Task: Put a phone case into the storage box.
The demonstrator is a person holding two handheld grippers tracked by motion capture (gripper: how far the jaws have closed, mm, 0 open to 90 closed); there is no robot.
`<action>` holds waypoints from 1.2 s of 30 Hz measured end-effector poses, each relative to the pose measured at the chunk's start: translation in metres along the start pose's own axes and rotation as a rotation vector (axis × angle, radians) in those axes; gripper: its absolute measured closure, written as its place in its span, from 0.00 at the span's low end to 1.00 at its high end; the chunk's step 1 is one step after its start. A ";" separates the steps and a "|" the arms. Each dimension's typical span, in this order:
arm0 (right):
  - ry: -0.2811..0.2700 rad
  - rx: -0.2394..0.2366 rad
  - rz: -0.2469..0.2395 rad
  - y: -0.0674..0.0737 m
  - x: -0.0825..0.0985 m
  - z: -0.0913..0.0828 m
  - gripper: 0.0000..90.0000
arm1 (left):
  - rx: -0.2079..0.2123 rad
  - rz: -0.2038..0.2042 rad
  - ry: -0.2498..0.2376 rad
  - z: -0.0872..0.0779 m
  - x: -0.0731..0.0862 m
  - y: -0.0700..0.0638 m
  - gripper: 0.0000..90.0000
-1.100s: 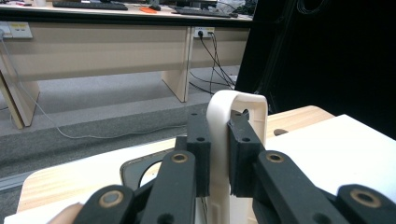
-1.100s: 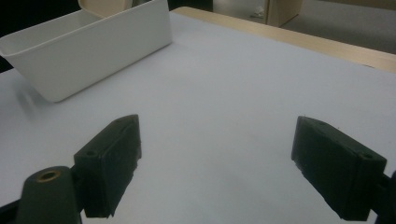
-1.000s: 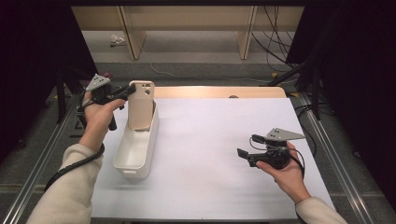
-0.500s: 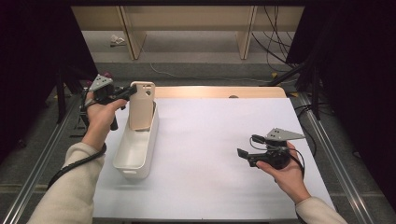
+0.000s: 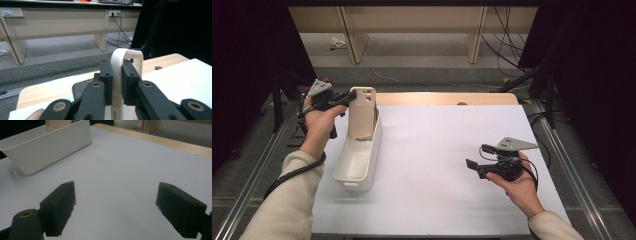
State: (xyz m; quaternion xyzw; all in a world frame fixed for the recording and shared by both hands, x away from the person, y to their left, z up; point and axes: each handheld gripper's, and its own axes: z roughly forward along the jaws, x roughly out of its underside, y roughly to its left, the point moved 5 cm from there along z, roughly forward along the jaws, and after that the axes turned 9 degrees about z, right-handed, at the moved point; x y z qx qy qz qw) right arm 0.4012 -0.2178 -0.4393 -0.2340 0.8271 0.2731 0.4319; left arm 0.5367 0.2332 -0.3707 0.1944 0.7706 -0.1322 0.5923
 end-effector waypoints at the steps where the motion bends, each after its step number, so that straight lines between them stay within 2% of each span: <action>1: 0.001 0.000 0.001 0.000 0.000 0.000 0.19 | -0.001 0.001 0.001 0.001 0.000 0.000 0.90; 13: 0.006 0.000 0.003 -0.001 0.001 0.001 0.19 | 0.001 0.023 0.006 0.008 0.008 0.000 0.90; 25: 0.007 -0.001 -0.002 0.000 0.001 0.002 0.19 | 0.024 0.013 0.017 0.017 0.023 0.000 0.90; 36: 0.006 -0.003 -0.001 0.000 0.001 0.002 0.19 | 0.023 -0.005 0.040 0.024 0.036 0.002 0.90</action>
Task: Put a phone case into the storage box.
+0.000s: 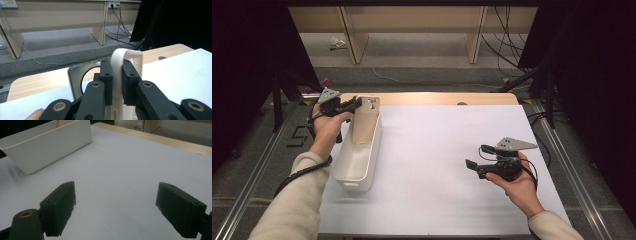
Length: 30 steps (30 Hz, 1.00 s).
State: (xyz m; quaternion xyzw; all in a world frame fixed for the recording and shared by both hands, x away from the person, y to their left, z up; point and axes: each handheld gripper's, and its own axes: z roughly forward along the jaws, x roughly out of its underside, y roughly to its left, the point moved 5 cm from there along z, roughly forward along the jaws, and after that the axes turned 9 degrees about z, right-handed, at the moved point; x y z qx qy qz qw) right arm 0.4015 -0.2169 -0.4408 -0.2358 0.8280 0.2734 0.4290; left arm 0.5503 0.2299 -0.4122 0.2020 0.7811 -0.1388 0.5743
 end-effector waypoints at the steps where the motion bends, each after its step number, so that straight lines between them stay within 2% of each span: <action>1: 0.001 0.000 0.001 0.000 0.000 0.000 0.19 | -0.001 0.000 0.002 0.000 0.001 0.000 0.90; 24: 0.001 0.000 0.001 0.000 0.000 0.000 0.19 | -0.010 -0.016 0.011 0.007 0.009 0.004 0.90; 30: 0.000 0.001 0.003 0.000 0.000 0.000 0.19 | -0.024 -0.025 0.026 0.008 0.014 0.008 0.89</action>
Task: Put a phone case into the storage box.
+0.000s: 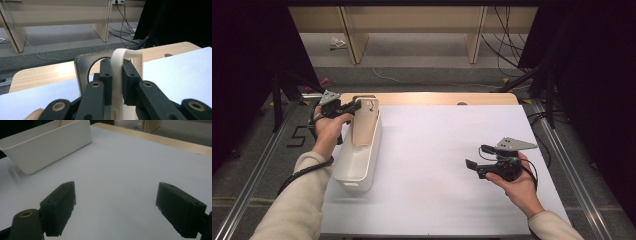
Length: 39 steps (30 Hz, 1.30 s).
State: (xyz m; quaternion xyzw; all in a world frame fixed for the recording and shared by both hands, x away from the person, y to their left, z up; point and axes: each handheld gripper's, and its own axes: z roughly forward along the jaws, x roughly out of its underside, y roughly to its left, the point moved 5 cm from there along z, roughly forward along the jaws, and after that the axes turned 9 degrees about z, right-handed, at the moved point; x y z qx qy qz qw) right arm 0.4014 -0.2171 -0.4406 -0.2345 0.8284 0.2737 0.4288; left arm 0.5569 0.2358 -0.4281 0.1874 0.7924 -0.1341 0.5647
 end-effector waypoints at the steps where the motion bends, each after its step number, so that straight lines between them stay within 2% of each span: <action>1: 0.000 0.000 -0.001 0.000 0.000 0.000 0.19 | -0.001 -0.002 0.001 0.000 0.001 0.001 0.89; 5: 0.001 0.000 0.000 0.000 0.000 0.000 0.19 | -0.005 -0.009 0.001 0.000 0.002 0.001 0.89; 20: 0.002 0.001 -0.002 0.000 0.000 0.000 0.19 | -0.035 0.030 0.035 0.002 0.001 0.003 0.86; 26: 0.002 0.000 -0.002 0.000 0.000 0.000 0.19 | -0.044 0.033 0.045 0.003 0.002 0.004 0.85; 31: 0.002 0.001 0.000 0.000 0.000 0.000 0.19 | -0.058 0.046 0.066 0.004 0.003 0.005 0.83; 39: 0.002 0.001 0.001 0.000 0.000 0.000 0.19 | -0.107 0.083 0.121 0.005 0.003 0.007 0.77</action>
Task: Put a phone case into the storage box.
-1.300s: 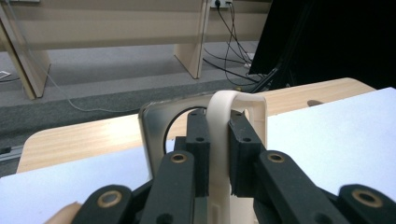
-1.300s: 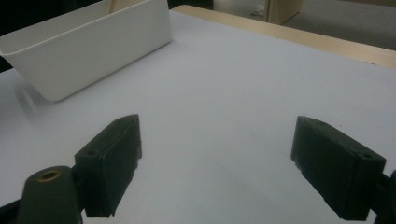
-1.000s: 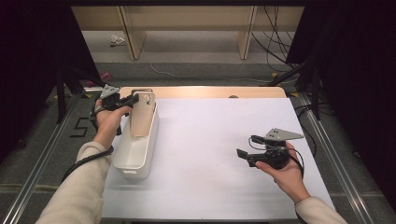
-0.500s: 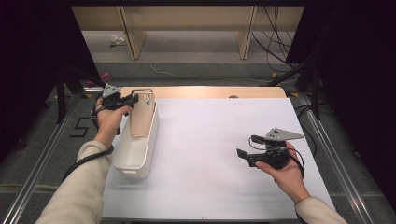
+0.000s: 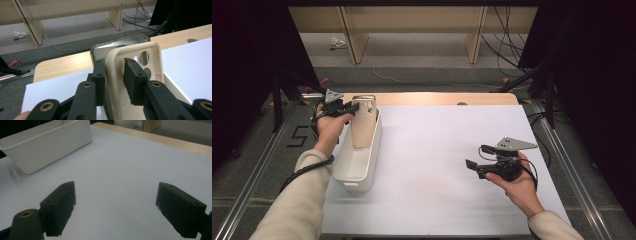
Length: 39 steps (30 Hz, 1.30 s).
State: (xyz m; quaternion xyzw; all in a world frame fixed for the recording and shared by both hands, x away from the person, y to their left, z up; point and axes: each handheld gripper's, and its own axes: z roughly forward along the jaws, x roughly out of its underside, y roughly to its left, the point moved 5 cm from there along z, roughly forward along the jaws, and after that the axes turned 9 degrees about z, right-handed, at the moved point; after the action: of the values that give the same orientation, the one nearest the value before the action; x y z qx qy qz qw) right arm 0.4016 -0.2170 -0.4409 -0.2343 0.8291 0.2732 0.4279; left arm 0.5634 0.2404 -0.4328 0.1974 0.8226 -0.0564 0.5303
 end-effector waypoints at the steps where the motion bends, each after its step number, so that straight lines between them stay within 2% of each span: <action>1: 0.000 0.000 0.000 0.000 0.000 0.000 0.19 | -0.011 0.001 0.014 0.000 0.001 0.001 0.76; 3: 0.001 0.000 -0.001 0.000 0.000 0.000 0.19 | -0.005 -0.011 0.034 0.001 0.003 0.001 0.71; 8: 0.000 -0.002 0.004 0.000 0.000 0.000 0.19 | -0.029 -0.010 0.059 0.001 0.006 0.004 0.62; 12: -0.001 -0.001 0.004 0.000 0.000 0.000 0.19 | -0.031 -0.031 0.060 -0.001 0.005 0.004 0.57; 18: -0.001 -0.001 0.006 0.000 0.000 0.000 0.19 | -0.033 -0.038 0.054 -0.009 0.000 0.003 0.42; 23: -0.001 -0.002 0.006 0.000 0.000 0.000 0.18 | 0.002 -0.028 0.052 -0.018 -0.004 -0.003 0.30; 26: -0.002 -0.004 0.006 0.000 0.000 0.000 0.18 | 0.008 -0.015 0.048 -0.023 -0.006 -0.006 0.24; 29: -0.001 -0.003 0.006 0.000 0.000 0.000 0.18 | 0.031 -0.019 0.031 -0.031 -0.009 -0.011 0.19; 34: 0.000 -0.003 0.006 -0.001 0.000 0.000 0.18 | 0.090 -0.007 0.018 -0.046 -0.008 -0.022 0.13; 39: 0.000 -0.002 0.005 -0.001 0.000 0.000 0.18 | 0.115 0.006 0.010 -0.057 -0.004 -0.029 0.09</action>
State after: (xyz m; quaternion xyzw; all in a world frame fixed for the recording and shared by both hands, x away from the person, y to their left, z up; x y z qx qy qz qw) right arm 0.4019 -0.2178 -0.4409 -0.2325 0.8294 0.2753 0.4270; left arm 0.5053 0.2300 -0.4081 0.2304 0.8200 -0.1009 0.5141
